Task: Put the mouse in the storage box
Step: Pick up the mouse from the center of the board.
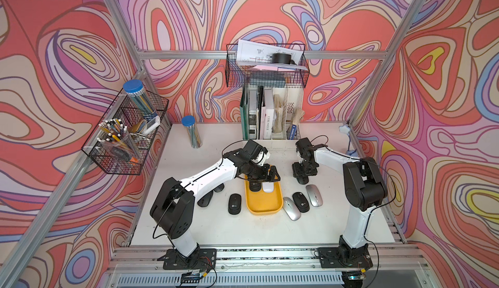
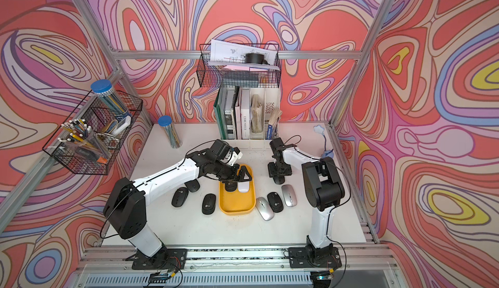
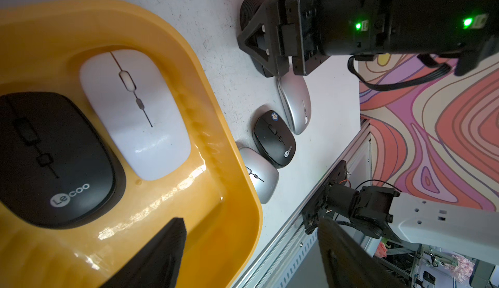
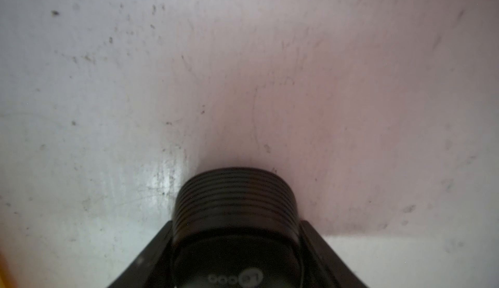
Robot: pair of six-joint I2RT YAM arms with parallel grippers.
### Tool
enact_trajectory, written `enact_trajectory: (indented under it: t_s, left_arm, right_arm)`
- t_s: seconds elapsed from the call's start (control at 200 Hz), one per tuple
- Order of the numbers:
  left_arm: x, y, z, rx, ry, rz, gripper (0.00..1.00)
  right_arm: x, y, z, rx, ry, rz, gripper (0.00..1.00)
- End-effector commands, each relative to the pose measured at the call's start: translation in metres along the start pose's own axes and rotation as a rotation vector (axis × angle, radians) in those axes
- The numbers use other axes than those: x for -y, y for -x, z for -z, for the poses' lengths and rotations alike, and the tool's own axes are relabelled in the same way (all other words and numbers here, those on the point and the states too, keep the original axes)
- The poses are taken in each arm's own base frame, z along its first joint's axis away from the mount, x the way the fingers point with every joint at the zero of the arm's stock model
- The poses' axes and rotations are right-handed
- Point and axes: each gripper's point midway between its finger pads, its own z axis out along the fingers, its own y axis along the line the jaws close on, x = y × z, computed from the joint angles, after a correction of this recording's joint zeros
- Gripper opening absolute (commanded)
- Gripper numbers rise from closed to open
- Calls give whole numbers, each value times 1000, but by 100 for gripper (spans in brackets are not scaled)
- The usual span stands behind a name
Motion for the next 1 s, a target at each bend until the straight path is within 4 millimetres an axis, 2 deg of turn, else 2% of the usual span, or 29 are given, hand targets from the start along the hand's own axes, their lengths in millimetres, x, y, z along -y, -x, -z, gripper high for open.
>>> enact_trajectory:
  t_s: [0.0,0.155,0.305,0.636,0.651,0.691,0.876,0.997]
  left_arm:
    - [3,7,-1,5,-15,14,83]
    - [-1,4,-5,-14,-9,41,82]
    - [-4,2,-7,-21,-2,61,82]
    - [8,14,-15,-13,-66,83,80]
    - [9,14,-15,-11,-67,82,80]
    - [9,16,-16,-9,-68,85,80]
    - [13,21,-14,12,-81,88,80]
    - [8,19,-12,20,-58,88,80]
  right_arm:
    - [7,-19,-5,-52,-21,-21,67]
    - [7,-19,-4,-48,-21,-32,66]
    - [6,-14,4,-7,-17,-50,57]
    - [-2,-1,40,93,41,-77,53]
    - [-4,2,49,120,50,-78,53]
    - [-7,3,56,134,66,-77,53]
    - [-33,0,80,155,94,-29,53]
    - [-53,-7,93,165,133,-5,54]
